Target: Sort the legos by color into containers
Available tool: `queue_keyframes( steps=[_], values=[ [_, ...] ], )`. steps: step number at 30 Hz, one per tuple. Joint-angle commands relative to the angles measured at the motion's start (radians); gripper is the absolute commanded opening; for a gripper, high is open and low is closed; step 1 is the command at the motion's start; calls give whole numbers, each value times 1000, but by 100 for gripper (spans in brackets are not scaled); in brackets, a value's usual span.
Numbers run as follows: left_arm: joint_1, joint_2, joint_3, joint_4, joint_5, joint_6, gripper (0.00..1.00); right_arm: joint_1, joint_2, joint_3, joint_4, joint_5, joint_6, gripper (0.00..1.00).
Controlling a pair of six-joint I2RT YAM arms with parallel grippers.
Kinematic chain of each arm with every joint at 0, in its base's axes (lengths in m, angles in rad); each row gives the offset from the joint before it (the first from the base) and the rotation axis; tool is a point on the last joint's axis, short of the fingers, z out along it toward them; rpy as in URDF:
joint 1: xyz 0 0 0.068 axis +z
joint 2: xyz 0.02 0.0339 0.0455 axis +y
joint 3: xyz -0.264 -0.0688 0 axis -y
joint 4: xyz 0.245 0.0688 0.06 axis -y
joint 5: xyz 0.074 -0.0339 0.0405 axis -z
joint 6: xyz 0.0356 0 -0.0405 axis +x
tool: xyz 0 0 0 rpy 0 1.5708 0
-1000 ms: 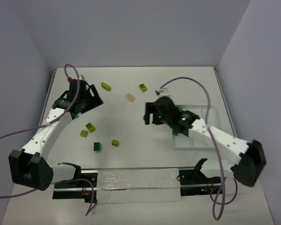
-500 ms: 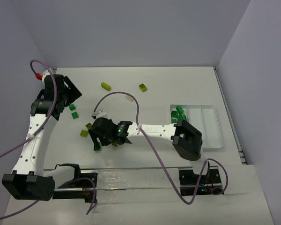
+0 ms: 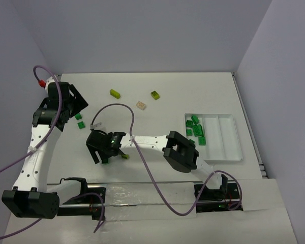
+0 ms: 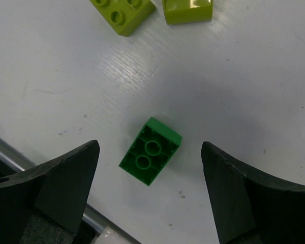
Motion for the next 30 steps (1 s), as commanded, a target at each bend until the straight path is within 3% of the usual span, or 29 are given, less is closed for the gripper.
queue_keyframes(
  steps=[1,6,14,21,26,30],
  values=[
    [9,-35,10,17,15,13,81,5,28,81,-95,43,33,91],
    [9,-37,-6,28,30,16,81,11,69,116,-136,66,43,87],
    [9,-41,-11,35,31,24,81,20,115,180,-188,93,42,59],
    [9,-53,-27,39,40,26,81,21,114,176,-193,98,46,61],
    [9,-61,-35,45,45,27,81,23,71,132,-163,118,43,36],
    [9,-64,-36,44,34,32,81,19,-19,61,-113,152,32,32]
  ],
)
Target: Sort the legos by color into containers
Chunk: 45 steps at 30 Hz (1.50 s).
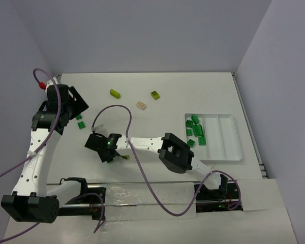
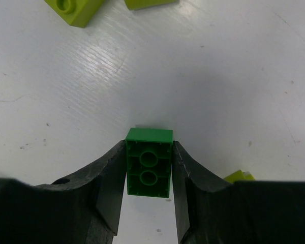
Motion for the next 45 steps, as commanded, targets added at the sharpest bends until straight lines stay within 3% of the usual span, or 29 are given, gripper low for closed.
queue_keyframes(
  steps=[1,7,13,17,23,35,42,45],
  values=[
    [9,-22,-2,36,1,24,81,-2,-146,-72,53,70,-9,32],
    [9,-23,-1,37,3,25,81,-109,-401,-267,158,110,-7,33],
    [10,-15,-15,48,22,24,81,-294,-702,-579,217,169,26,34],
    [10,-14,-30,60,42,21,81,-494,-871,-824,220,211,42,35],
    [10,-8,-35,74,58,17,81,-743,-1064,-1063,235,214,40,36],
    [10,13,-39,85,67,20,81,-944,-1148,-1223,288,187,-23,42],
    [10,31,-42,95,83,12,81,-948,-1111,-1218,317,148,-31,58],
    [10,34,-49,100,83,8,81,-947,-1111,-1208,324,126,-40,60]
  ],
)
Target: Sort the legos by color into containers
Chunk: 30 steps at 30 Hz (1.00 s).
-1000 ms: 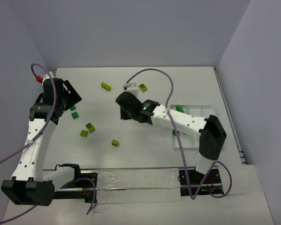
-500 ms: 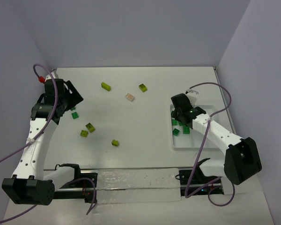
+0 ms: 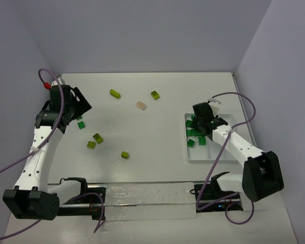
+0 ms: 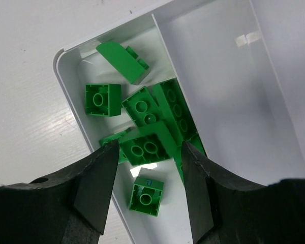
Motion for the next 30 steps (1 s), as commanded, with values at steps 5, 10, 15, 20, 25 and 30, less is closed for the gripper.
queue_keyframes(
  steps=[5,10,15,20,25,30],
  values=[
    [6,23,-17,57,15,-3,82,-2,11,34,46,-32,-25,66],
    [7,70,-11,68,-28,-7,82,6,-36,45,36,-36,-26,68],
    [22,180,21,66,-83,-37,78,33,-90,92,16,-40,-38,71],
    [89,312,26,111,-79,-46,72,59,-112,116,19,-52,-40,72],
    [169,441,44,142,-60,-55,69,69,-95,124,31,-69,-43,73],
    [209,534,28,190,-41,-45,79,74,-81,114,50,-82,-43,73]
  ],
)
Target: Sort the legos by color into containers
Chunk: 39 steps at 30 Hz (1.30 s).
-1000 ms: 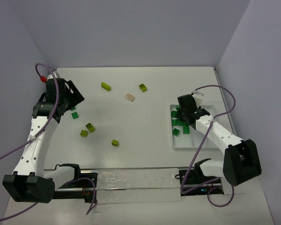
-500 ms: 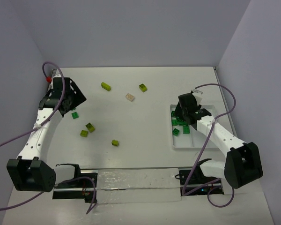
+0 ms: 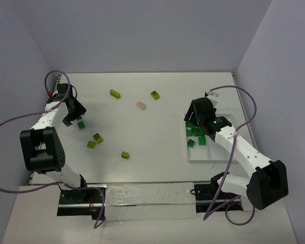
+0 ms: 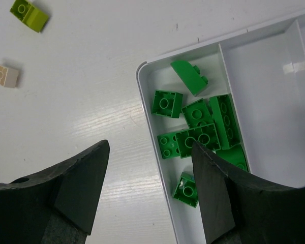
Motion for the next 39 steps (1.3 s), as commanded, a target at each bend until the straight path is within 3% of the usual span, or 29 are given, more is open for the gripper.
queue_keyframes(
  steps=[1,8,15,20,22,25,28,31,34,39],
  values=[
    [29,55,33,76,27,-2,80,11,4,29,37,-10,-13,73],
    [34,174,52,97,61,-2,92,10,18,26,51,-19,-6,74],
    [33,231,24,111,77,-19,79,11,13,26,50,-17,6,74],
    [27,234,11,106,71,-33,55,11,4,28,38,-9,0,74],
    [13,218,9,98,66,-31,33,11,-3,34,28,-5,1,74],
    [-28,180,23,73,38,-16,9,11,-23,35,27,-6,4,74],
    [-128,113,48,31,24,13,1,13,-42,34,16,-5,7,74],
    [-228,65,83,-11,2,48,0,17,-64,33,0,1,14,74],
    [-411,-1,101,-39,35,57,0,23,-105,22,-28,13,23,74],
    [-658,18,103,-29,91,3,4,27,-145,10,-65,42,40,74]
  ],
)
